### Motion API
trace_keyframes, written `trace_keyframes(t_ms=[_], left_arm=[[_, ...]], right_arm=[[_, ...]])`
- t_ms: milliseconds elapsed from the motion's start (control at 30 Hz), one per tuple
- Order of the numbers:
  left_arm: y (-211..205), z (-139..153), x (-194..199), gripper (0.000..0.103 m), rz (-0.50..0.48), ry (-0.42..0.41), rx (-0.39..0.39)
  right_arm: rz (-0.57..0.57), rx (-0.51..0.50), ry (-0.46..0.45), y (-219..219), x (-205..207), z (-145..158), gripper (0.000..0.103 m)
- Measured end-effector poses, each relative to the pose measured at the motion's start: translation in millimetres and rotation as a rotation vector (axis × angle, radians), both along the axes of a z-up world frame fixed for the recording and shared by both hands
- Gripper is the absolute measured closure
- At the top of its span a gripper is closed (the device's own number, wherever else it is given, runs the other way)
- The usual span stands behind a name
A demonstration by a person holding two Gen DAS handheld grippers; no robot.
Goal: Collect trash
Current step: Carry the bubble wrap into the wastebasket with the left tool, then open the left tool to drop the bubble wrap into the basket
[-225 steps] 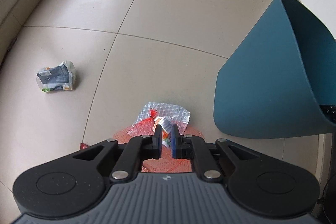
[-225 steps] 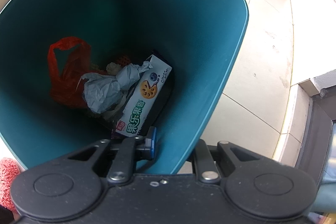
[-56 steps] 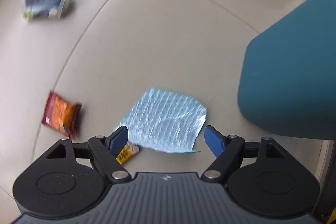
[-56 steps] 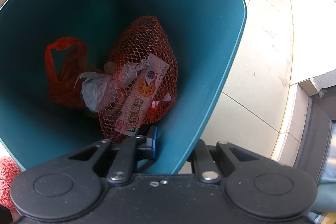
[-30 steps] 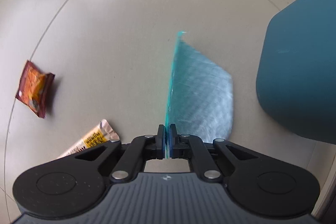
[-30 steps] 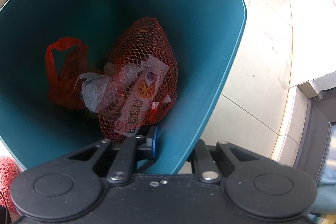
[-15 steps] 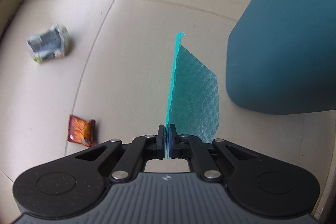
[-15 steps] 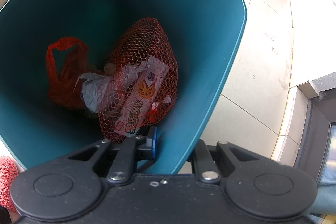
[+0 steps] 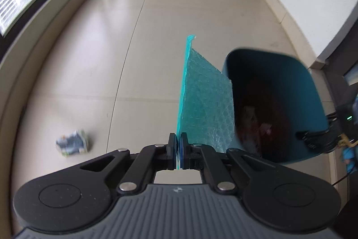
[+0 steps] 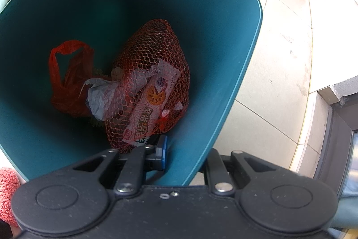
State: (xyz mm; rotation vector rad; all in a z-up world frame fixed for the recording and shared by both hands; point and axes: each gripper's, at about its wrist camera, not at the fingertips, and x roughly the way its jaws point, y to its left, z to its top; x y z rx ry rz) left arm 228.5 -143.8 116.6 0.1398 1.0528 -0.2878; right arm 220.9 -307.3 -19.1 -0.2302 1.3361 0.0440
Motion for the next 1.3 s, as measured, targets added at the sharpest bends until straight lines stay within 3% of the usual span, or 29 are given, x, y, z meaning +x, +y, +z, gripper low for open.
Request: trace_keyframes(t_ms=[133,233,433,600,800,1000,1200,1300], left_arm=[[-29,30,5,0.101,-0.073,-0.043,-0.026],[-61,33,10,0.101,-0.144,-0.035,-0.047],[-125,-22,18,0.101,-0.248,0.049,-0.040],[-149,-79,33,0.101,-0.237,0.140,0.004],[-167,-123,45,0.101,-0.230,0.233,0.085],[-173,-145,50,0.101,-0.210,0.275,0.092],[-170,-145,46,0.097,-0.204,0.283,0.066],[-167,-141,42,0.078,-0.208,0.261,0.047]], right_arm=[[-0.001,0.001,0.000,-1,0,0,0.089],[-0.002,0.000,-0.002,-1,0,0,0.090],[-0.003,-0.003,-0.004,0,-1,0,0.090],[-0.011,-0.005,-0.009,1,-1,1,0.090],[-0.011,-0.002,-0.012,1,-2,1,0.090],[-0.011,0.003,-0.012,1,-2,3,0.090],[-0.012,0.005,-0.013,0,-3,4,0.090],[-0.013,0.006,-0.013,0,-3,4,0.089]])
